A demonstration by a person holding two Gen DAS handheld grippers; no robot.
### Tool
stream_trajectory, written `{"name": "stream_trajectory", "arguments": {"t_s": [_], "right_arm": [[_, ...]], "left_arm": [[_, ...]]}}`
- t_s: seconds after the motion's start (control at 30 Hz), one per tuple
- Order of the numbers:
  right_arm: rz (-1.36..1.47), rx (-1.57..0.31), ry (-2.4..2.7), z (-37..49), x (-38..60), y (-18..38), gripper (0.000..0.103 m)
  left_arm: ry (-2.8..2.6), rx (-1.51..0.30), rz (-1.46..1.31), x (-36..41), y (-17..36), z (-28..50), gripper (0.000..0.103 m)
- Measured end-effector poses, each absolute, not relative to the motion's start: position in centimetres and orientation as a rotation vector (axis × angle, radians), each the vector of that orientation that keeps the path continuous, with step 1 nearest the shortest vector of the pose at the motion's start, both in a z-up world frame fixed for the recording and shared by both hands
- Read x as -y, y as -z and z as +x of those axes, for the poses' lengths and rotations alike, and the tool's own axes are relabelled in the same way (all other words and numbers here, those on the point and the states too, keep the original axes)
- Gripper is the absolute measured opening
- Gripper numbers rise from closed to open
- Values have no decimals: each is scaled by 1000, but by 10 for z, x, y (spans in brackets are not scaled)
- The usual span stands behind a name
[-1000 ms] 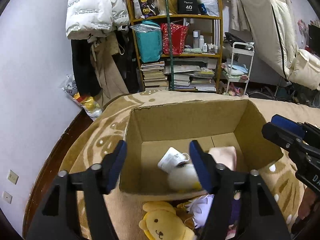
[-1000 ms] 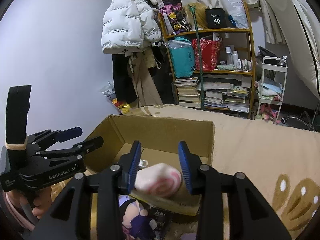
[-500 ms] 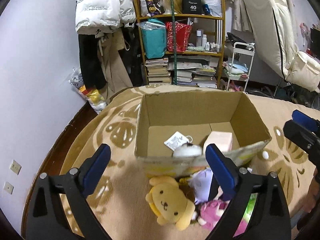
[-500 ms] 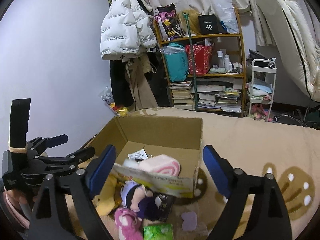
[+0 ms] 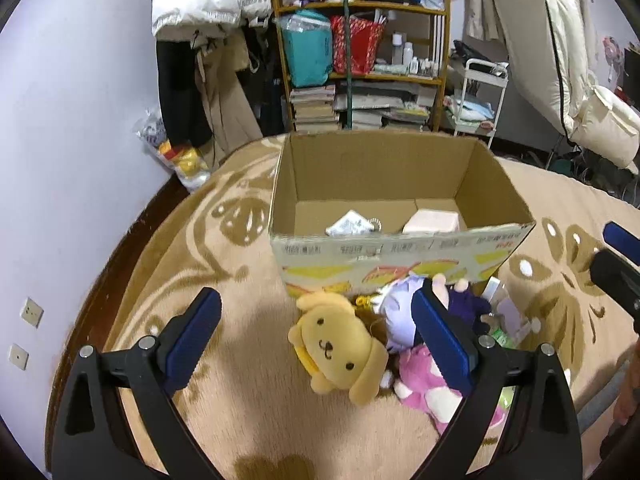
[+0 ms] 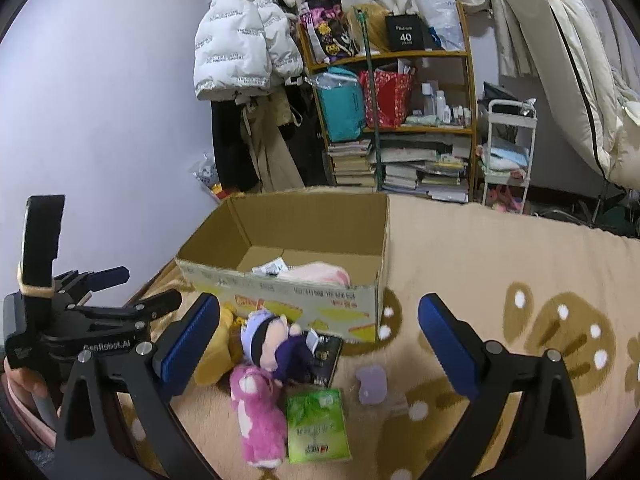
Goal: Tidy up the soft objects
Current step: 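Withdraw both open grippers from the box back toward the remaining toys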
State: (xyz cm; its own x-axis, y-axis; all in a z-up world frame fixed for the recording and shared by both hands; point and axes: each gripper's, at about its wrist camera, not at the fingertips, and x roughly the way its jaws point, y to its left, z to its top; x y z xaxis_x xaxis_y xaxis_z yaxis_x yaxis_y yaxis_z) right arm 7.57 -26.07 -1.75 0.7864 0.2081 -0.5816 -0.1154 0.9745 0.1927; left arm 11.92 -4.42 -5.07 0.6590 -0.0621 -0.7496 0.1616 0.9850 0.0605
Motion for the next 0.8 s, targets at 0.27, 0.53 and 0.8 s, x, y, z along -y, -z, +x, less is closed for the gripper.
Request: {"name": "stream_trajectory", "arguments": {"t_s": [0.27, 0.53, 0.8], "right_arm": [[173, -721, -153, 67, 269, 34, 103], [145, -786, -133, 72, 263, 49, 103], [134, -853, -111, 83, 258, 66, 103]], "left_arm": [[116, -906, 108, 39, 62, 118, 95], [127, -956, 127, 44, 76, 123, 95], [136, -1028, 125, 46, 93, 134, 95]]}}
